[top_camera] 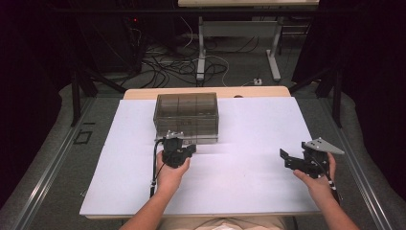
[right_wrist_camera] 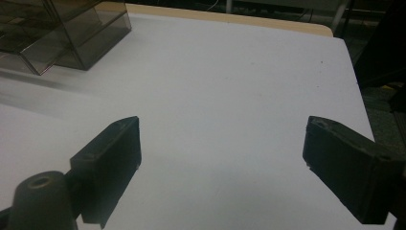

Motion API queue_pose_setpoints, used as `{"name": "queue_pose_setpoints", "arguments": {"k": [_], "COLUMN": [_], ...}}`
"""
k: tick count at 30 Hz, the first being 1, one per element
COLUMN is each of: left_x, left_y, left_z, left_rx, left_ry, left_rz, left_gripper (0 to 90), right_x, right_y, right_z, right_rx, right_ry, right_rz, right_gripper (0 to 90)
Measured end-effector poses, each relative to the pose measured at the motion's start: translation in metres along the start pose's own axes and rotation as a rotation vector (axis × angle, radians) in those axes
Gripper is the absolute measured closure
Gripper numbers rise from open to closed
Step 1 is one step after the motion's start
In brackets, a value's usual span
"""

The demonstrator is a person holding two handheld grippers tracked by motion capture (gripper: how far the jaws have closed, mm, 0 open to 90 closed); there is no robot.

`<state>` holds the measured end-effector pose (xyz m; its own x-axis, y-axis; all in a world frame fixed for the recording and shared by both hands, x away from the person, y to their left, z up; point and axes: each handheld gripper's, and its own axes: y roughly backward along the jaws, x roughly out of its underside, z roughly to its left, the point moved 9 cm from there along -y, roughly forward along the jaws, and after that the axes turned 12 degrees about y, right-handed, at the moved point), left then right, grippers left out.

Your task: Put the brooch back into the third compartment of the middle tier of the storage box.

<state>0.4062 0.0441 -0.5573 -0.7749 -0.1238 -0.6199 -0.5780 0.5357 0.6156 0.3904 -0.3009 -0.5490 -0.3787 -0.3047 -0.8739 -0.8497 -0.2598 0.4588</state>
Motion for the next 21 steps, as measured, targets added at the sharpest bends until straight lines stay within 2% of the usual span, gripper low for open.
{"name": "queue_pose_setpoints", "arguments": {"k": [5,11,21], "left_x": [-0.004,-0.006,-0.011], "left_y": [0.004,0.008,0.013], "left_z": [-0.001,-0.001,-0.002], "left_rx": [0.005,0.011,0.025], "left_ry": [0.003,-0.004,0.015], "left_rz": [-0.020,-0.023,-0.036], "left_gripper": [90.0,90.0,90.0], "right_x": [0.000,0.000,0.001], "right_y": [0.001,0.000,-0.001], "right_z": [0.000,0.000,0.003], "right_rx": [0.002,0.000,-0.022], "right_ry": [0.005,0.008,0.009], "right_rz": [0.004,0.003,0.005], "right_gripper": [12.9,12.9,12.9]}}
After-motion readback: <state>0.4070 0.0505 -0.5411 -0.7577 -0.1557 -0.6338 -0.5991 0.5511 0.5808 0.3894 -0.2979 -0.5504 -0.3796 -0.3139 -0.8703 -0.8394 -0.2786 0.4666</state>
